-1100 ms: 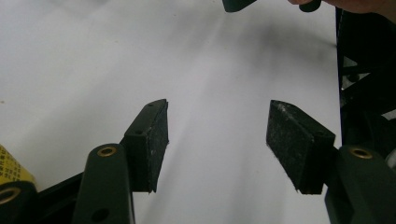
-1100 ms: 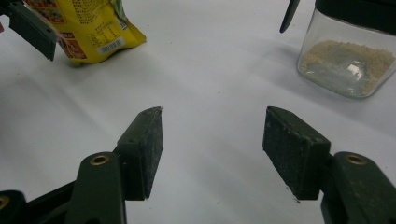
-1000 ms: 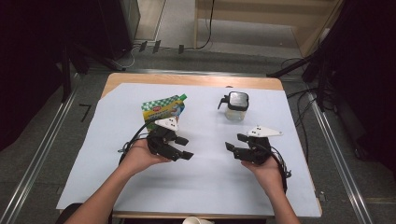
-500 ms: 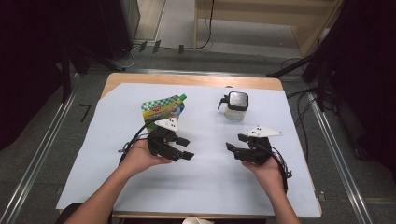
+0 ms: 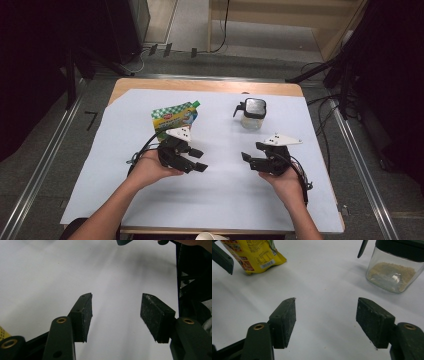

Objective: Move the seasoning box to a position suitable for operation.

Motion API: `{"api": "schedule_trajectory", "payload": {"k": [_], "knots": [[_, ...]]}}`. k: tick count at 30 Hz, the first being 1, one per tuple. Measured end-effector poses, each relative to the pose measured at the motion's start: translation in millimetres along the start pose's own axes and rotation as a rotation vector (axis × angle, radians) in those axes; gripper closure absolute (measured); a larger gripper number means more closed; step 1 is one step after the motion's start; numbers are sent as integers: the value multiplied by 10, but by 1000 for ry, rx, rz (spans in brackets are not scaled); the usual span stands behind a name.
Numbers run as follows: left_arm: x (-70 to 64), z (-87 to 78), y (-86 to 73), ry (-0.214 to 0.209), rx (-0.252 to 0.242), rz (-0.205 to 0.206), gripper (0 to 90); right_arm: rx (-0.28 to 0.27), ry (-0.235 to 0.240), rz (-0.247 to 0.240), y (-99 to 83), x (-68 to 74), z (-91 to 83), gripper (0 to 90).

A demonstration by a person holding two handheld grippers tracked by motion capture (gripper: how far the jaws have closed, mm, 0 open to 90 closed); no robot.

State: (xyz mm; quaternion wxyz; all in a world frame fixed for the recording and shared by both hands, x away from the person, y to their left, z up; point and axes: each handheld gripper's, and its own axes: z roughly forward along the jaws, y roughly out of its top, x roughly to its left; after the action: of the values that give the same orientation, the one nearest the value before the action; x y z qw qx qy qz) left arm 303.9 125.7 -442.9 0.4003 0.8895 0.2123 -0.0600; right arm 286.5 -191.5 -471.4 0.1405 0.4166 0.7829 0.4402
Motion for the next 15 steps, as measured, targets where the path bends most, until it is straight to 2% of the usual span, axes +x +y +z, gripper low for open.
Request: {"api": "schedule_trajectory", "payload": {"k": [5,9,15], "knots": [[-26,6,13,-3,5,8,434,-1,-10,4,13,-28,39,332],[-49,14,24,-8,7,21,433,4,-37,13,44,-69,114,336],[-40,19,21,-14,14,17,431,12,-85,47,114,-203,240,345]]}}
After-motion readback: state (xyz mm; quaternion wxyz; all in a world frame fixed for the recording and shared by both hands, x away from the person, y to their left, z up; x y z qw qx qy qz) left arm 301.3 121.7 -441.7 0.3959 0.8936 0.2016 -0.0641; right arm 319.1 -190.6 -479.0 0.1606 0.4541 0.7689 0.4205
